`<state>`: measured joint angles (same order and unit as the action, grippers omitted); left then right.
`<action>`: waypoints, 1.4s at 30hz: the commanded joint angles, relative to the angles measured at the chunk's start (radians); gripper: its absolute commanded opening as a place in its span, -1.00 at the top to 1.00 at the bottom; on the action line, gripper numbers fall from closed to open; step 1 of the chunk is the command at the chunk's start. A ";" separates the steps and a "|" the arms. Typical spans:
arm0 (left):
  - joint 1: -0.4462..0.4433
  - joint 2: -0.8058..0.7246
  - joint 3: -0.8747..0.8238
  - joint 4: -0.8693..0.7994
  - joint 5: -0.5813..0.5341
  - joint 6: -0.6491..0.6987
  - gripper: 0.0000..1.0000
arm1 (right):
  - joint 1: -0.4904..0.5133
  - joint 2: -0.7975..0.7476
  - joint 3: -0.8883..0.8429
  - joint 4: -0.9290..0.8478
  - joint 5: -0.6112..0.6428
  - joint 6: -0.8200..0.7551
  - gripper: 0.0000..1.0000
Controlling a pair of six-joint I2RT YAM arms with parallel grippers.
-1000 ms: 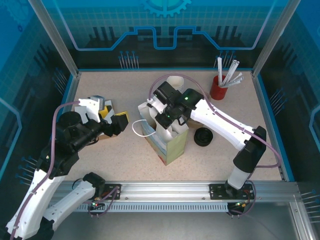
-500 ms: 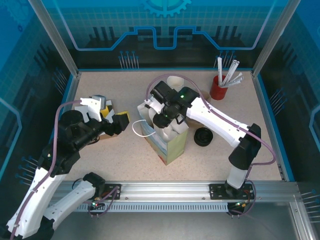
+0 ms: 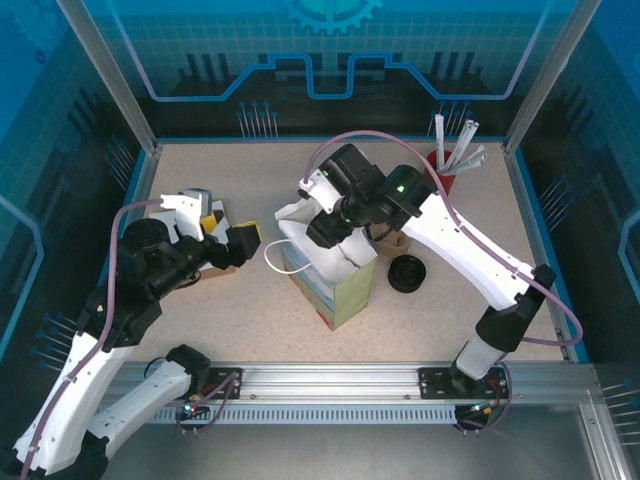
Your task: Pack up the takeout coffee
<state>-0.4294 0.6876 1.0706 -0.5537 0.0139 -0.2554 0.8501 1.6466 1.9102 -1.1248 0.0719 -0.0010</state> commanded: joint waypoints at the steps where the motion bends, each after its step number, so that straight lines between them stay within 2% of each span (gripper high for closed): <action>1: -0.006 0.001 0.015 0.010 -0.052 -0.028 -0.97 | -0.015 -0.066 0.029 -0.027 0.010 -0.003 -0.18; 7: -0.005 0.000 0.012 -0.025 -0.208 -0.055 -0.97 | -0.074 -0.210 -0.018 0.028 0.079 0.001 -0.36; 13: 0.006 0.000 -0.005 -0.043 -0.374 -0.069 -0.97 | -0.215 -0.410 -0.186 0.139 0.125 0.025 -0.61; 15: 0.023 0.001 -0.018 -0.044 -0.403 -0.063 -0.98 | -0.281 -0.487 -0.268 0.183 0.133 0.045 -0.75; 17: 0.060 0.003 -0.038 -0.042 -0.407 -0.056 -0.98 | -0.355 -0.569 -0.367 0.241 0.133 0.060 -0.98; 25: 0.254 0.004 -0.195 0.035 -0.340 -0.091 -0.98 | -0.582 -0.810 -0.725 0.387 0.220 0.134 -1.00; 29: 0.270 0.027 -0.283 0.097 -0.415 -0.036 -0.97 | -0.655 -0.896 -0.907 0.457 0.357 0.258 -1.00; 34: 0.272 0.052 -0.388 0.236 -0.400 0.077 -0.97 | -0.745 -0.935 -1.123 0.596 0.350 0.270 -1.00; 37: 0.279 0.082 -0.428 0.291 -0.404 0.087 -0.97 | -0.774 -0.909 -1.225 0.696 0.328 0.258 -1.00; 42: 0.285 0.155 -0.486 0.404 -0.379 0.109 -0.97 | -0.780 -0.838 -1.393 0.987 0.301 0.224 -1.00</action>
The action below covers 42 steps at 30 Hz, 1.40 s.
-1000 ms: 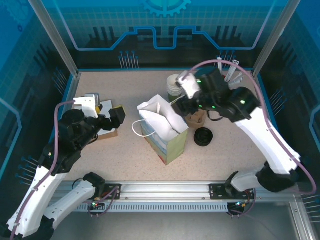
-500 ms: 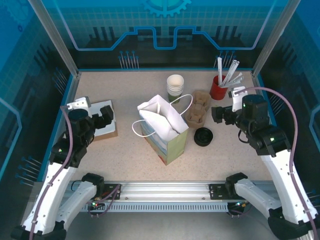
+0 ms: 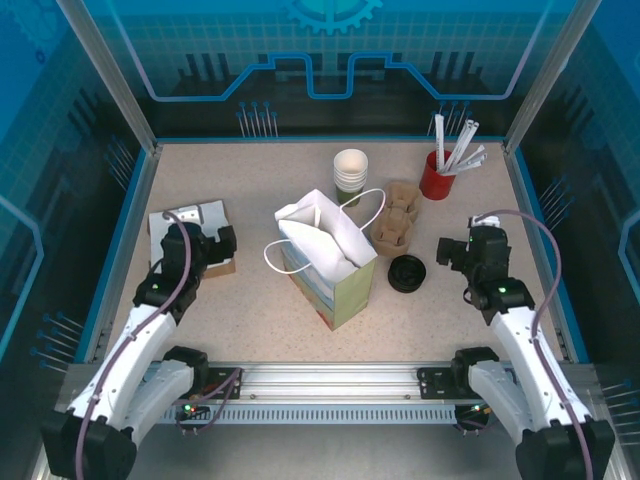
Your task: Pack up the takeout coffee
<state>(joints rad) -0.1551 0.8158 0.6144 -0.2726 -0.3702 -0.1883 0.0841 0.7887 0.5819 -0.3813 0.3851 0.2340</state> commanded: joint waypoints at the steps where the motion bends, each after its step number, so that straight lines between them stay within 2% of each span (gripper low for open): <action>1: 0.011 0.044 -0.038 0.144 0.005 0.047 -0.98 | -0.013 0.040 -0.098 0.314 -0.024 -0.023 -1.00; 5: 0.014 0.098 -0.084 0.236 0.027 0.075 -0.97 | -0.007 0.152 -0.185 0.560 -0.096 -0.060 -1.00; 11: 0.025 0.146 -0.165 0.385 0.064 0.132 -0.97 | 0.023 0.348 -0.216 0.826 -0.149 -0.157 -1.00; 20: 0.064 0.194 -0.241 0.574 0.085 0.156 -0.98 | 0.051 0.558 -0.182 1.059 -0.201 -0.274 -1.00; 25: 0.079 0.255 -0.262 0.653 0.115 0.167 -0.98 | 0.026 0.722 -0.209 1.267 -0.197 -0.261 -1.00; 26: 0.085 0.265 -0.268 0.677 0.126 0.166 -0.97 | 0.011 0.710 -0.170 1.163 -0.196 -0.232 -1.00; 28: 0.093 0.287 -0.281 0.722 0.141 0.162 -0.97 | -0.027 0.710 -0.169 1.163 -0.265 -0.212 -1.00; 42: 0.170 0.559 -0.281 1.080 0.322 0.160 -0.97 | -0.022 0.713 -0.168 1.165 -0.253 -0.216 -1.00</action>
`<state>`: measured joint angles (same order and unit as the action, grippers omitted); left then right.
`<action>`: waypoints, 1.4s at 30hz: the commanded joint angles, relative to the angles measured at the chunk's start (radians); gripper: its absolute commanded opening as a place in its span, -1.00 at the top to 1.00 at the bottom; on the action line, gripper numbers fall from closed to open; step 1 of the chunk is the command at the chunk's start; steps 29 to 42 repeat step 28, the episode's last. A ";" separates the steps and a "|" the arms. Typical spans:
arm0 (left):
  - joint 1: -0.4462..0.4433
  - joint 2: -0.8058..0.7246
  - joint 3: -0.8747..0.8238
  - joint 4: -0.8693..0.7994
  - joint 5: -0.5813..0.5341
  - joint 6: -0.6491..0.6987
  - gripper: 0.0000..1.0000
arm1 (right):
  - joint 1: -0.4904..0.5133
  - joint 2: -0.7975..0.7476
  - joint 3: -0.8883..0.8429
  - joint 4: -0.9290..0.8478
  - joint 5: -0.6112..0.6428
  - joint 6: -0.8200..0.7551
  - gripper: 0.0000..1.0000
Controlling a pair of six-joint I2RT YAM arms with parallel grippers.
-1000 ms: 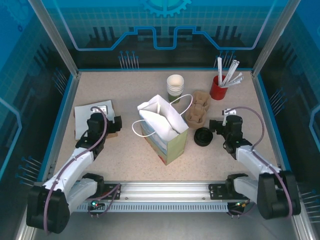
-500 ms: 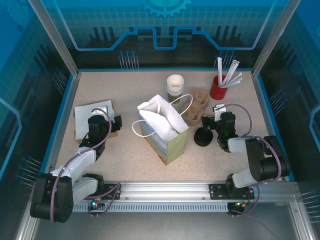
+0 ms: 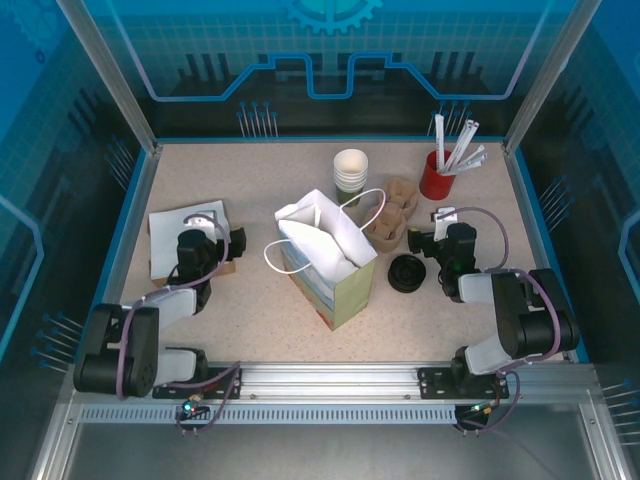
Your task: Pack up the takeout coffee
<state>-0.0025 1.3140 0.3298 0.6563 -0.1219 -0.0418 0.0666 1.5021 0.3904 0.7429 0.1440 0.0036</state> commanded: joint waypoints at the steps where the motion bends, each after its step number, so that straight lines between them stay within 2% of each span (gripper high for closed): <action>1: 0.018 0.103 0.003 0.194 0.086 0.018 -0.98 | -0.004 0.000 0.023 0.041 -0.012 0.014 -1.00; 4: 0.018 0.205 0.012 0.284 0.130 0.039 -0.97 | -0.003 -0.001 0.024 0.039 -0.010 0.013 -1.00; 7: 0.018 0.199 0.040 0.218 0.154 0.047 -0.98 | -0.003 -0.001 0.024 0.039 -0.010 0.012 -1.00; 9: 0.019 0.205 0.087 0.134 0.129 0.038 -0.97 | -0.002 0.000 0.024 0.039 -0.008 0.012 -1.00; 42: 0.017 0.203 0.086 0.133 0.113 0.033 -0.97 | 0.006 0.001 0.030 0.033 -0.005 0.003 -1.00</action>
